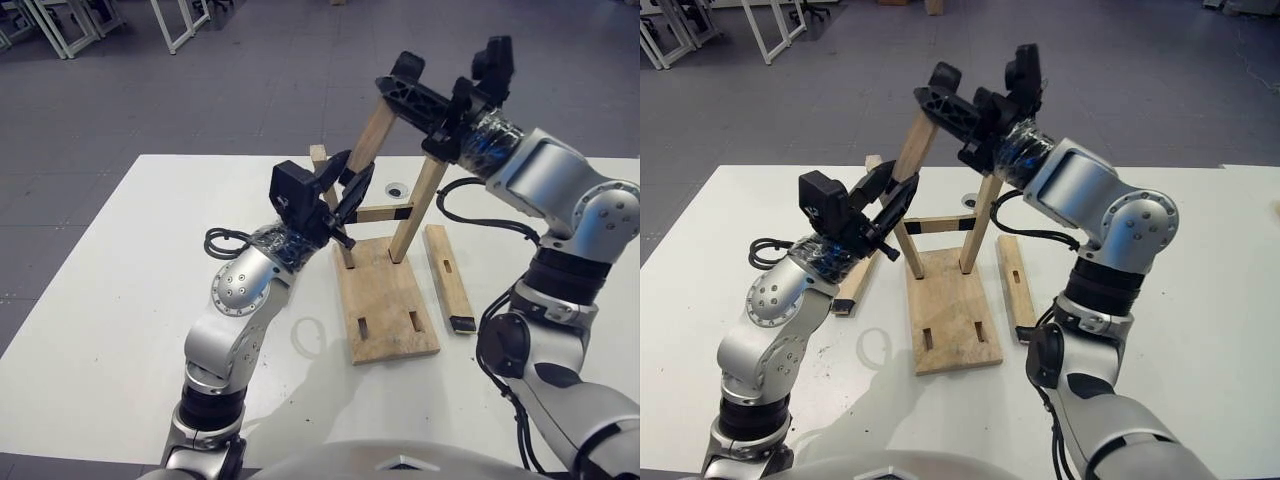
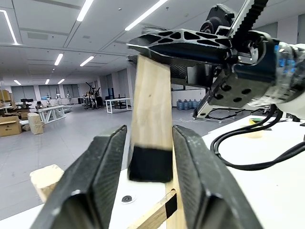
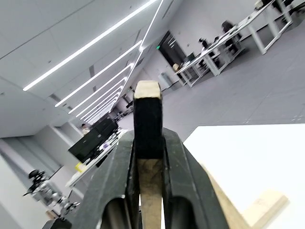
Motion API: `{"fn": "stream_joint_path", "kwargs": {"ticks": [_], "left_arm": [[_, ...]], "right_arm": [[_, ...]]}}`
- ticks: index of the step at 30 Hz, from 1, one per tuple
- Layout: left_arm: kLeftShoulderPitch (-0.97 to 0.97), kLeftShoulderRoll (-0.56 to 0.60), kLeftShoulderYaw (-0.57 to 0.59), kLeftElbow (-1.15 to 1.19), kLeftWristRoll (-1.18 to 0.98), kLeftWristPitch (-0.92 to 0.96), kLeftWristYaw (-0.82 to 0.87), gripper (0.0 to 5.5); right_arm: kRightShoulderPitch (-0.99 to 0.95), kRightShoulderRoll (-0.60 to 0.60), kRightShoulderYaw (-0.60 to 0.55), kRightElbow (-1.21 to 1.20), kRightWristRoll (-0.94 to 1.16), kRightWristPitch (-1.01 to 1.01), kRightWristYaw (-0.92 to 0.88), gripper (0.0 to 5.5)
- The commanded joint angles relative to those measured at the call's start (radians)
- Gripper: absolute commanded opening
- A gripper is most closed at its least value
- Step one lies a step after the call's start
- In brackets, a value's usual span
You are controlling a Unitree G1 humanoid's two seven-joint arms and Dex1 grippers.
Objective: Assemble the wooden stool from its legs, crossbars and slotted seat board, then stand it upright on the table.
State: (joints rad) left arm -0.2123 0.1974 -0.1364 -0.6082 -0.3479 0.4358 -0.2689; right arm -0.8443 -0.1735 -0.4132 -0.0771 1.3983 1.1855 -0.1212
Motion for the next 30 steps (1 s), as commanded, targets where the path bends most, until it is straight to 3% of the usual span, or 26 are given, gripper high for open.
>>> {"fn": "stream_joint_path", "kwargs": {"ticks": [1,7,9,13,18,30], "left_arm": [[-0.002,0.015,0.014,0.009,-0.01,0.023,-0.016,2.41],[0.093,0.049,0.026,0.006,0.022,0.082,0.008,3.34],[0.126,0.03,0.026,0.007,0.048,0.105,0.058,3.62],[0.152,-0.003,0.002,0.017,0.102,0.104,0.125,3.62],[0.181,-0.02,0.016,0.054,0.141,0.14,0.173,3.62],[0.196,-0.031,0.02,0.071,0.194,0.171,0.192,3.62]], "right_arm": [[0.033,-0.044,0.004,-0.035,0.002,-0.033,-0.011,0.4],[0.263,-0.264,-0.066,-0.301,0.04,-0.029,-0.04,0.4],[0.439,-0.314,-0.033,-0.452,-0.125,-0.084,-0.04,0.4],[0.684,-0.244,0.167,-0.476,-0.519,-0.344,0.0,0.4],[0.718,-0.173,0.323,-0.314,-0.784,-0.569,0.088,0.4],[0.737,-0.102,0.351,-0.133,-0.985,-0.733,0.196,0.4]]}}
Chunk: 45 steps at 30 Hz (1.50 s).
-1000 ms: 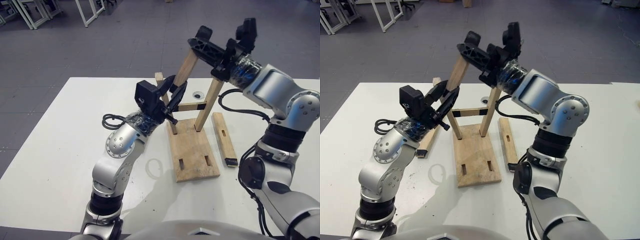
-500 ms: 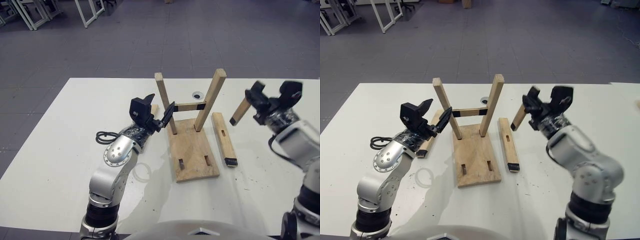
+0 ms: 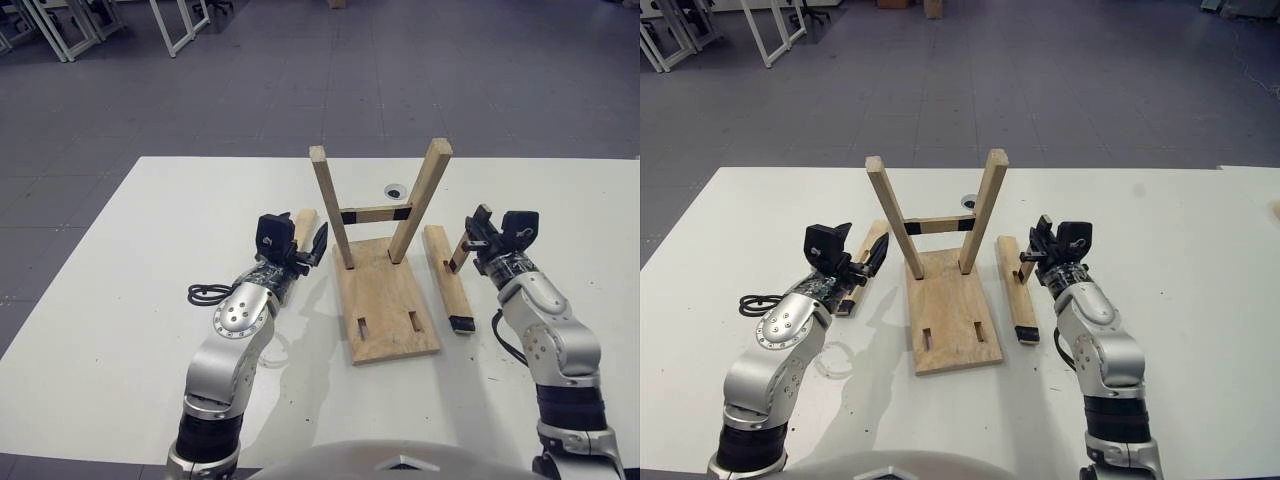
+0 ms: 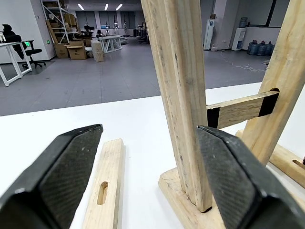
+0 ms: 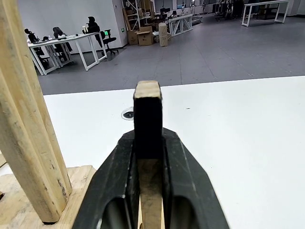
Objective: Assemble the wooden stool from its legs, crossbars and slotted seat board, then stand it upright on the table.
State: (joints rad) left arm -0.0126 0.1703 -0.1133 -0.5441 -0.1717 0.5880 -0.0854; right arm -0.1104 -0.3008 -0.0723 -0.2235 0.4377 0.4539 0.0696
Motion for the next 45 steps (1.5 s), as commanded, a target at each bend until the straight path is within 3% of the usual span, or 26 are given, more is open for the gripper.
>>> {"fn": "stream_joint_path", "kwargs": {"ticks": [1,12,29,45], "left_arm": [[-0.004,-0.005,-0.003,0.007,0.02,0.019,0.008,3.62],[0.009,-0.013,-0.007,-0.01,0.037,0.034,-0.002,3.62],[0.01,-0.036,-0.01,-0.01,0.061,0.043,0.008,3.62],[0.007,-0.047,-0.012,-0.007,0.078,0.041,0.002,3.62]], "right_arm": [[0.0,0.033,0.013,0.011,-0.031,0.0,0.007,0.4],[0.004,0.074,0.042,0.13,-0.139,-0.065,0.04,0.4],[-0.05,0.125,0.044,-0.06,-0.178,0.07,-0.03,0.4],[-0.036,0.141,0.054,0.007,-0.239,0.052,-0.021,0.4]]}}
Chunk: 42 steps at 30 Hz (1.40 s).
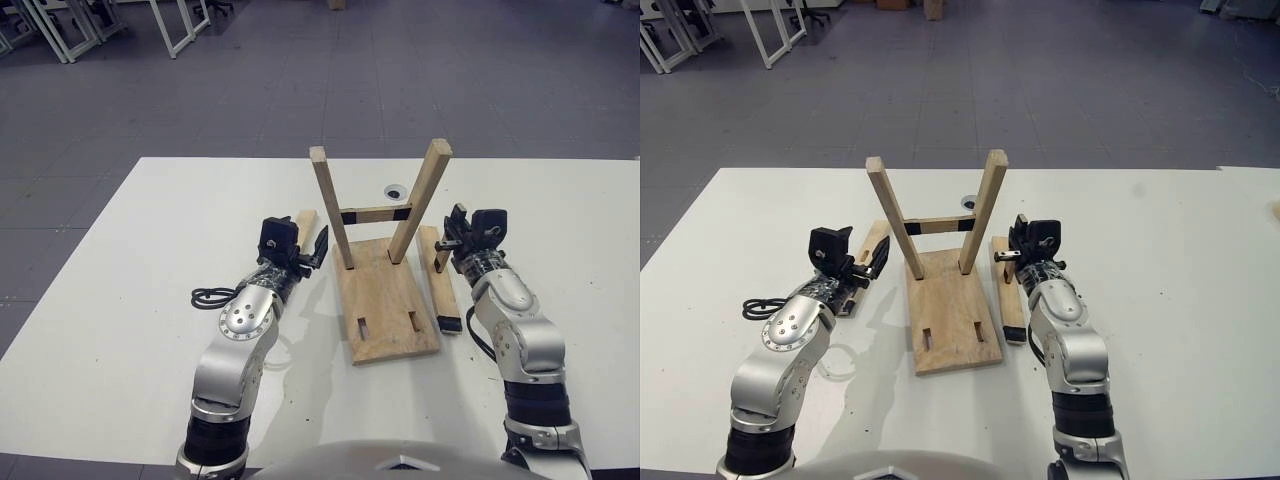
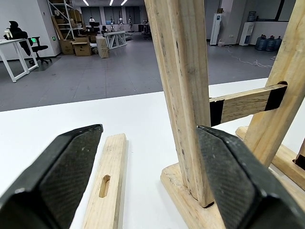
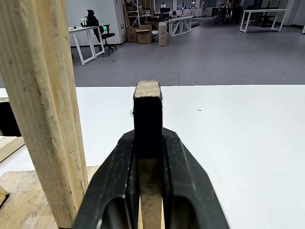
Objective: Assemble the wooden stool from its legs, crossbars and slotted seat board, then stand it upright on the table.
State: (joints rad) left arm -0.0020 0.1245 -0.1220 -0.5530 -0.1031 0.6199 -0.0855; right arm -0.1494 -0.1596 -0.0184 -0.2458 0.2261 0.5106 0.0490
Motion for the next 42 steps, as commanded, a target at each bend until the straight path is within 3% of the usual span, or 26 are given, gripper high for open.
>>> {"fn": "stream_joint_path", "kwargs": {"ticks": [1,6,16,30,31,38,42], "left_arm": [[-0.003,-0.002,-0.004,0.001,0.01,0.009,0.003,3.62],[-0.005,-0.006,-0.004,0.006,0.01,0.008,0.004,3.62],[0.007,-0.017,-0.005,0.011,0.013,0.004,0.005,3.62],[-0.011,-0.034,0.001,0.039,0.016,-0.011,0.016,3.62],[-0.011,-0.034,0.002,0.041,0.017,-0.013,0.015,3.62],[-0.015,-0.039,0.004,0.043,0.026,-0.016,0.018,3.62],[-0.018,-0.047,-0.001,0.047,0.03,-0.019,0.021,3.62]], "right_arm": [[0.01,0.001,0.003,0.038,-0.033,-0.01,0.001,0.4],[0.046,0.005,0.001,0.121,-0.083,-0.07,-0.014,0.4],[0.258,0.018,-0.012,0.295,-0.08,-0.458,0.099,0.4],[0.099,-0.017,-0.125,0.314,-0.098,-0.549,0.039,0.4],[0.092,-0.019,-0.128,0.31,-0.094,-0.545,0.042,0.78],[0.025,-0.023,-0.129,0.187,-0.07,-0.418,0.043,2.04],[-0.068,-0.052,-0.166,0.088,-0.079,-0.3,-0.011,2.04]]}}
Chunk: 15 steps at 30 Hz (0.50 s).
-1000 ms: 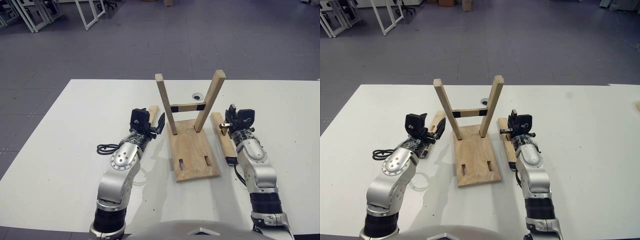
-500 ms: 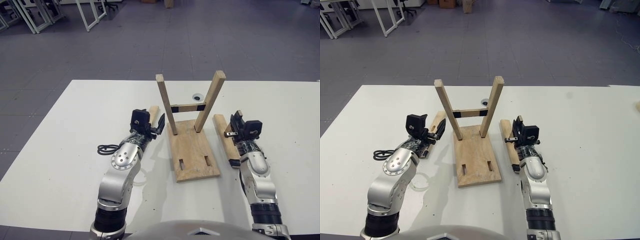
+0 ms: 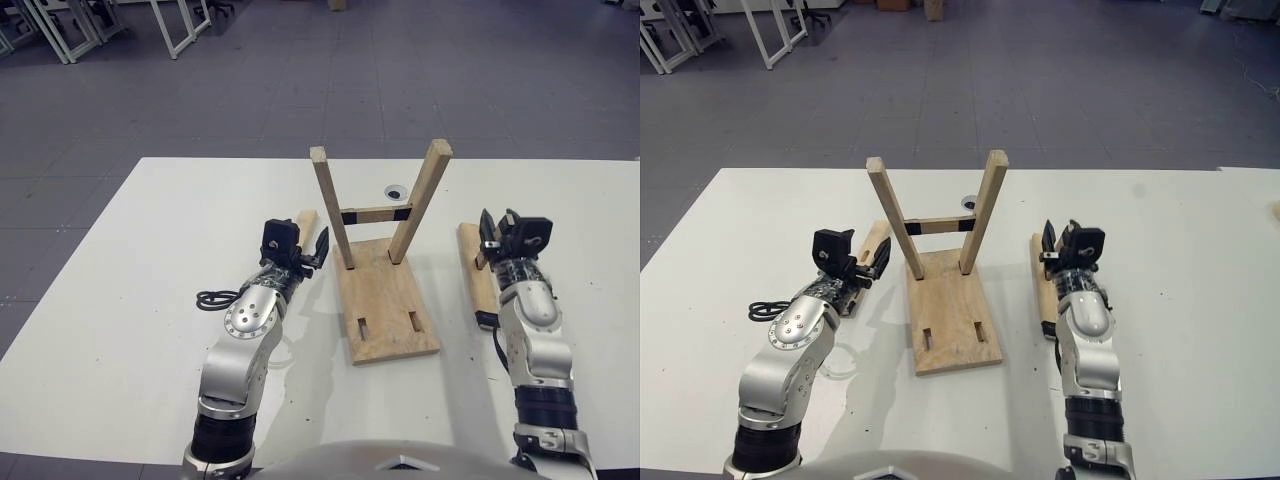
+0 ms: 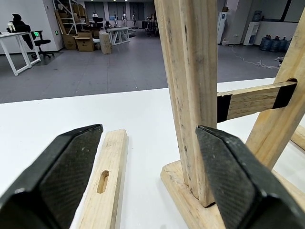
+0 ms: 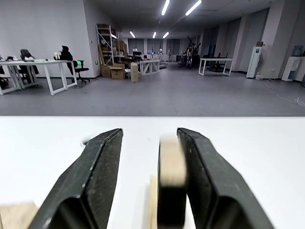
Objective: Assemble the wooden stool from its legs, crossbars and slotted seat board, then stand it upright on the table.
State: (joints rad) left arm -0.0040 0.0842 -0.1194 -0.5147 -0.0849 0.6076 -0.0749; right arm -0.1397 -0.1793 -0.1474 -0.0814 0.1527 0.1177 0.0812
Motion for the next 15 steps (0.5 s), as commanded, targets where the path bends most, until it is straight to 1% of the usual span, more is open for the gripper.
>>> {"fn": "stream_joint_path", "kwargs": {"ticks": [1,5,6,8,11,15], "left_arm": [[-0.018,-0.008,-0.004,0.01,0.013,-0.007,0.011,3.62],[-0.022,-0.011,-0.005,0.014,0.016,-0.008,0.01,3.62],[-0.022,-0.011,-0.005,0.015,0.017,-0.009,0.01,3.62],[-0.026,-0.014,-0.005,0.019,0.019,-0.011,0.01,3.62],[-0.028,-0.02,-0.008,0.023,0.024,-0.016,0.011,3.62],[-0.029,-0.026,-0.012,0.029,0.027,-0.022,0.013,3.62]], "right_arm": [[-0.106,-0.041,-0.047,-0.096,-0.01,0.122,-0.058,2.04],[-0.278,-0.075,-0.078,-0.139,-0.006,0.289,-0.119,2.04],[-0.318,-0.076,-0.084,-0.137,0.005,0.352,-0.131,2.04],[-0.402,-0.095,-0.076,-0.115,0.013,0.541,-0.143,2.04],[-0.462,-0.112,-0.061,-0.095,0.03,0.71,-0.118,2.04],[-0.485,-0.103,-0.065,-0.092,0.028,0.806,-0.116,2.04]]}}
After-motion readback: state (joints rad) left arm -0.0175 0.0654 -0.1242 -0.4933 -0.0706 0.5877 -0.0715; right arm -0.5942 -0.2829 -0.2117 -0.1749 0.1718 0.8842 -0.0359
